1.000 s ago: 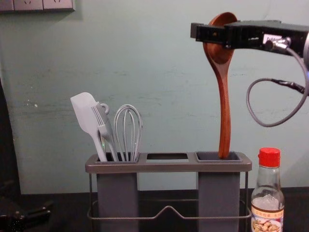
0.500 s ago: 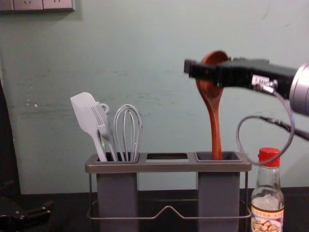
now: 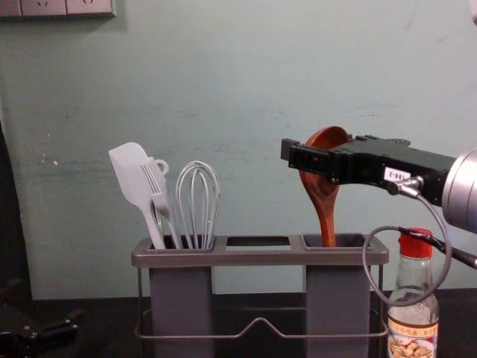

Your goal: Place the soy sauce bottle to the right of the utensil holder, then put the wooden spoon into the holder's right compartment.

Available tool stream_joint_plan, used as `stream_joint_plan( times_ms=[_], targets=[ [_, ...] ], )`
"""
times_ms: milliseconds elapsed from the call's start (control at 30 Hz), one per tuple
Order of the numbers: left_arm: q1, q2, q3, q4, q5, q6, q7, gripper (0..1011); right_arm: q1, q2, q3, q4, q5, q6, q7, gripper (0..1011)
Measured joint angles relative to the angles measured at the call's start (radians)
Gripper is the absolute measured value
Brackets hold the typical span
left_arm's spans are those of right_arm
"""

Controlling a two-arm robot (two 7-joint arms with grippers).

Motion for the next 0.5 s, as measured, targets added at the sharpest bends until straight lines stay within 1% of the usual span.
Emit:
stream_joint_plan(
  times_ms=[33,100,133,267,500],
  targets=[
    [0.000,0.000,0.000,0.000,0.000,0.000,0.000,1000,-0.002,0.001,0.000,0.000,0.000,-0.001,0.000,833],
    [0.000,0.000,0.000,0.000,0.000,0.000,0.000,1000,-0.004,0.001,0.001,0.000,0.000,-0.002,0.000,875],
    [0.000,0.000,0.000,0.000,0.000,0.000,0.000,1000,-0.006,0.002,0.001,-0.001,0.001,-0.003,0.000,915],
    [0.000,0.000,0.000,0.000,0.000,0.000,0.000,1000,-0.008,0.002,0.003,-0.006,0.001,-0.003,-0.005,1002],
    [0.000,0.000,0.000,0.000,0.000,0.000,0.000,1000,-0.011,0.002,0.008,-0.022,0.001,-0.003,-0.010,1004]
  ],
)
